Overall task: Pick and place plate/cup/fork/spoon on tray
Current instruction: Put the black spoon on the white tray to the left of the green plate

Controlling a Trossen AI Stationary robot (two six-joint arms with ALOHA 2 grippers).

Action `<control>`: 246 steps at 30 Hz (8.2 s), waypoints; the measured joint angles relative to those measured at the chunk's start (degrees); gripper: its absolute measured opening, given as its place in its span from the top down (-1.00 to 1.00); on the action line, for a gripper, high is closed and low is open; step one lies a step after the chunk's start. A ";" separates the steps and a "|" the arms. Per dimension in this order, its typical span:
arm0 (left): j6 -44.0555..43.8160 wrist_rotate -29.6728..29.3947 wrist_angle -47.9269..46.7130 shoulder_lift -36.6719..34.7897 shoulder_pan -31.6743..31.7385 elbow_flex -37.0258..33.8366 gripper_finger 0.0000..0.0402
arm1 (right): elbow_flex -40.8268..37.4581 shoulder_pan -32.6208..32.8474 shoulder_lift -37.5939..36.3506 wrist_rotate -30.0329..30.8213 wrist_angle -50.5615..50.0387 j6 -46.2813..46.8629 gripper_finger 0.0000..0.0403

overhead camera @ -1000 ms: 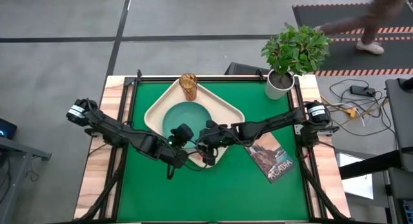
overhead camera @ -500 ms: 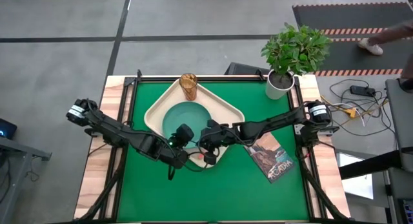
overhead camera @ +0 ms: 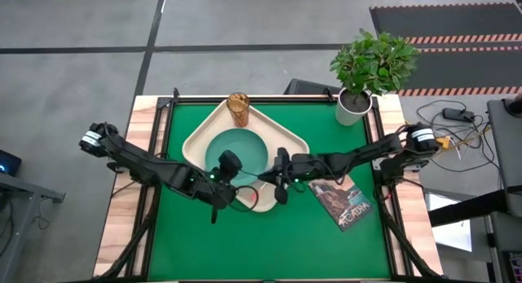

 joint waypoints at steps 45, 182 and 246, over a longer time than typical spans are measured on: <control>-38.29 24.60 82.24 3.90 9.28 -25.88 0.34 | -12.14 1.46 -16.82 1.03 7.75 -12.10 0.96; -10.68 -2.54 51.26 15.12 7.78 -1.48 0.24 | 19.39 -4.90 -12.61 -3.69 -64.89 17.31 0.96; -71.97 5.34 18.91 -26.84 29.70 -37.61 1.00 | 23.29 -10.39 -31.36 0.15 -68.82 6.40 0.12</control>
